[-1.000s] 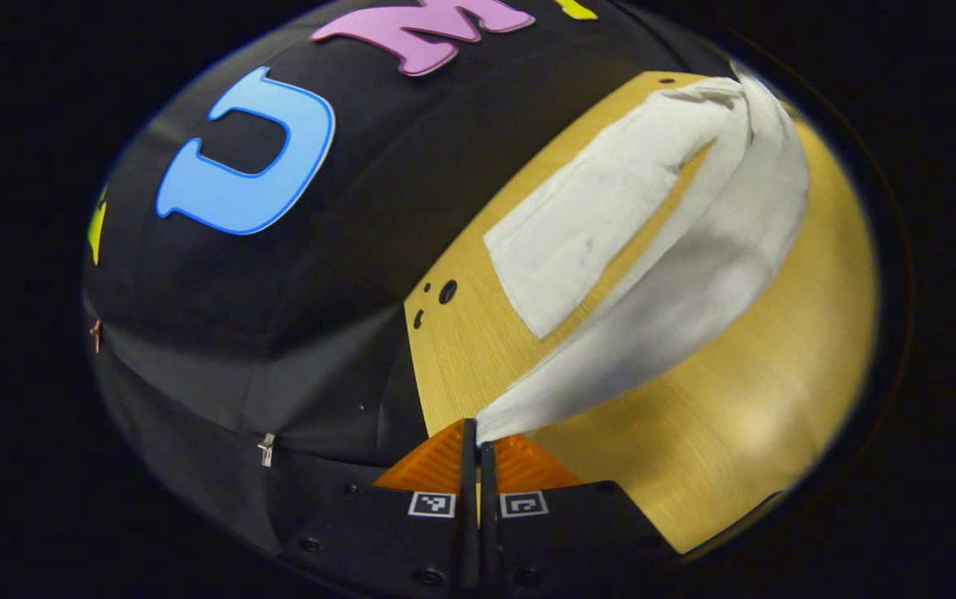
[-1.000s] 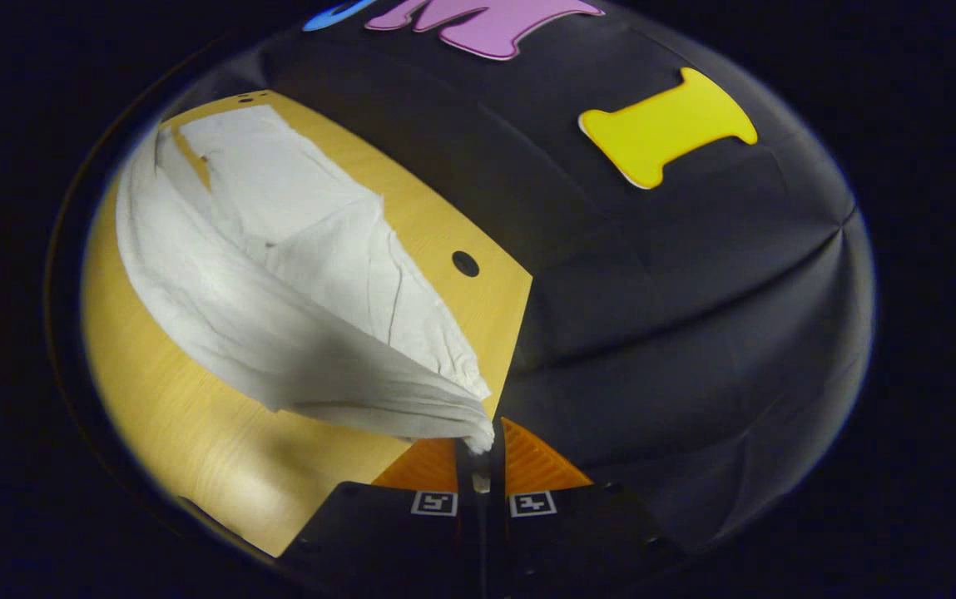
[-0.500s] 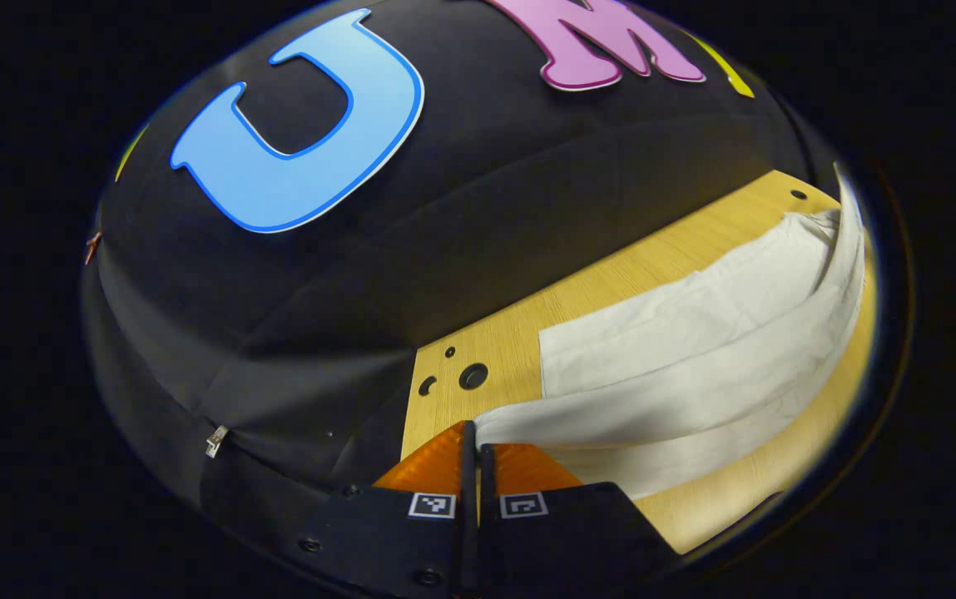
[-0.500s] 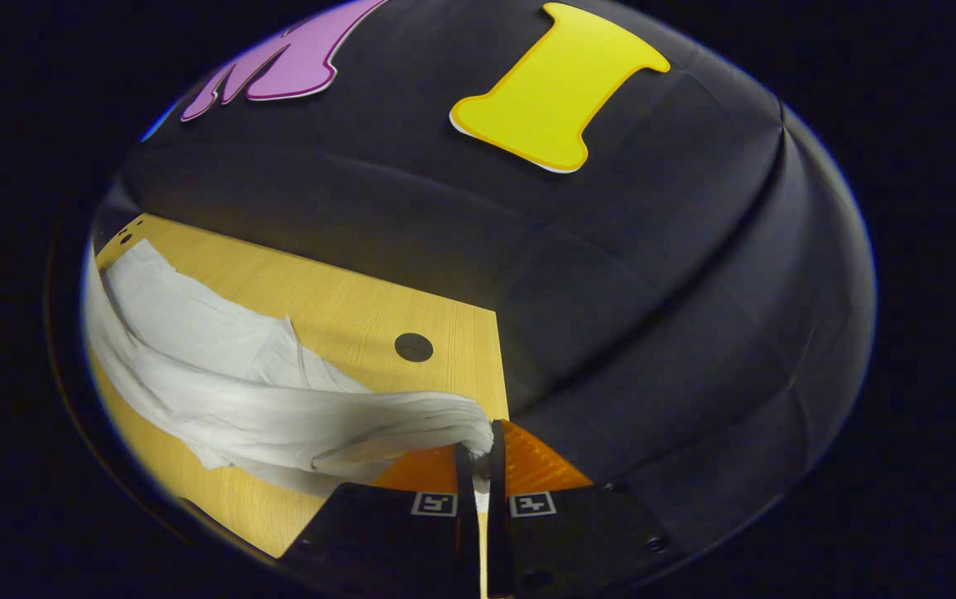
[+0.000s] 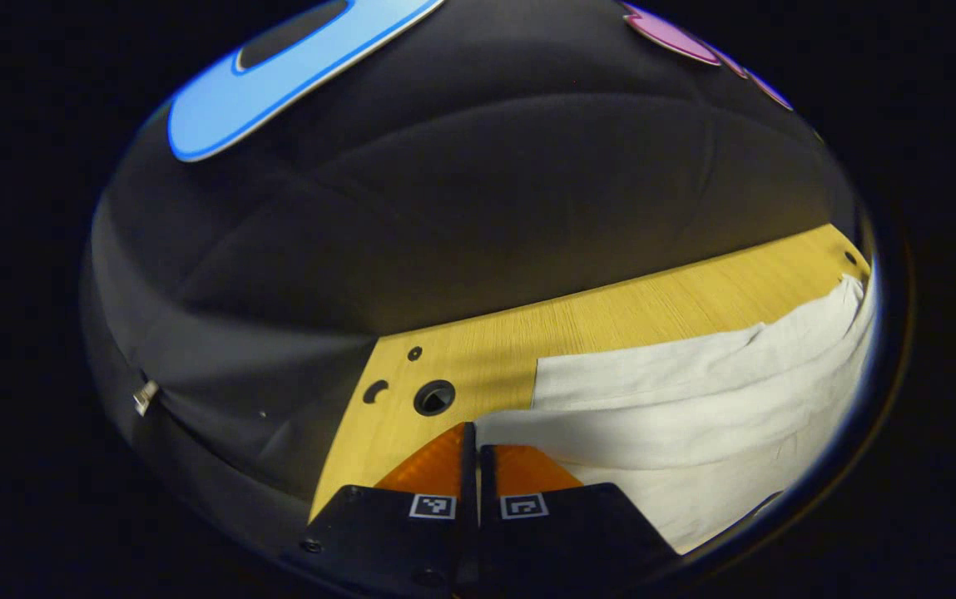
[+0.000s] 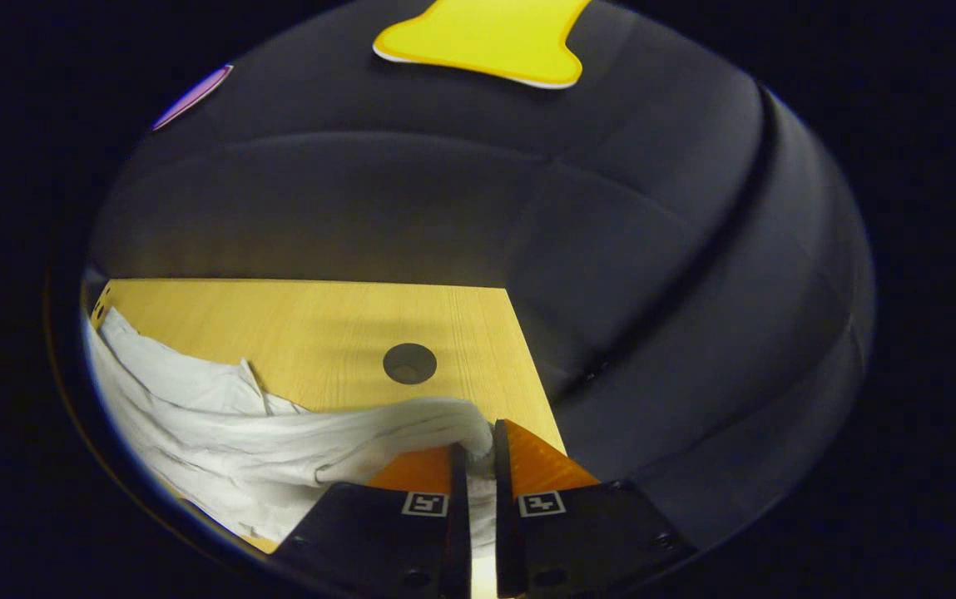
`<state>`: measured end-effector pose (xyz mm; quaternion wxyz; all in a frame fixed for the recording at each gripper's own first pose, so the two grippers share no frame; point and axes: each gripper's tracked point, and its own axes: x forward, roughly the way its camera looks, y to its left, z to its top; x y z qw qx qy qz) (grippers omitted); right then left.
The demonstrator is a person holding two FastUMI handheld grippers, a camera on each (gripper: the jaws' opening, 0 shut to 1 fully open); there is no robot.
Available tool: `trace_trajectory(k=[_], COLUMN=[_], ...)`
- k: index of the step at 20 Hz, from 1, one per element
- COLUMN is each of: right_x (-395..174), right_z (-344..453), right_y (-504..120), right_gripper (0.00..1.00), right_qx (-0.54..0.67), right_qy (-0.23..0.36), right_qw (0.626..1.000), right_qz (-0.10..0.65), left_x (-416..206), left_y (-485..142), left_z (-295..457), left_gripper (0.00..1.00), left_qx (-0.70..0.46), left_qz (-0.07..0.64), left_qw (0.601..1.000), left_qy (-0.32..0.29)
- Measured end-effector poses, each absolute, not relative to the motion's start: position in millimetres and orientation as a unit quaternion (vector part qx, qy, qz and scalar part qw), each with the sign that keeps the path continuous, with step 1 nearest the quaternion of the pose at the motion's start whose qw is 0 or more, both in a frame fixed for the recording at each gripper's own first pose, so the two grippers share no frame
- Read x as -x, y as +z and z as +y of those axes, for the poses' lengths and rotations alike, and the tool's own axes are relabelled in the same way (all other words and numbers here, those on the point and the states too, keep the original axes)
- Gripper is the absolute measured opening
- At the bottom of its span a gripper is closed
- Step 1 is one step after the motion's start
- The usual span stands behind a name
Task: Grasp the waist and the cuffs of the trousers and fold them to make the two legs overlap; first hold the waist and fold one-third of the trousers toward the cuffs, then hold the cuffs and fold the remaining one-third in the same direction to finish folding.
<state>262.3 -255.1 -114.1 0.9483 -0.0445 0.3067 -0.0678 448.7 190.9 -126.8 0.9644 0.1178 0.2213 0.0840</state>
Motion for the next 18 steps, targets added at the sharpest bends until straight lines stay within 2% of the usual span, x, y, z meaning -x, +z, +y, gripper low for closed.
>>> trace_trajectory(k=[3, 4, 6, 7, 10, 14, 18], right_x=[-255, -255, -256, -254, -235, -198, -192], right_z=[-254, -257, -253, -255, -276, -307, -315], right_y=[-113, -116, -115, -120, -106, -109, -142], right_gripper=[0.33, 0.49, 0.81, 0.97, 0.98, 0.99, 0.99], right_qx=[0.019, 0.014, -0.028, -0.047, -0.079, -0.125, -0.185], right_qy=[-0.065, -0.066, -0.053, -0.058, -0.097, -0.154, -0.17], right_qw=[0.945, 0.946, 0.95, 0.951, 0.954, 0.946, 0.93], right_qz=[0.32, 0.318, 0.306, 0.301, 0.271, 0.257, 0.269], left_x=[-451, -449, -446, -443, -422, -387, -356], left_y=[-148, -150, -143, -133, -99, -55, -26], left_z=[187, 186, 183, 181, 170, 140, 109], left_gripper=[0.06, 0.12, 0.32, 0.52, 0.99, 0.96, 0.96], left_qx=[-0.066, -0.052, -0.04, -0.038, -0.038, -0.032, -0.009], left_qz=[0.223, 0.221, 0.198, 0.179, 0.135, 0.087, 0.056], left_qw=[0.969, 0.97, 0.976, 0.979, 0.987, 0.994, 0.998], left_qy=[0.087, 0.089, 0.086, 0.084, 0.079, 0.061, 0.038])
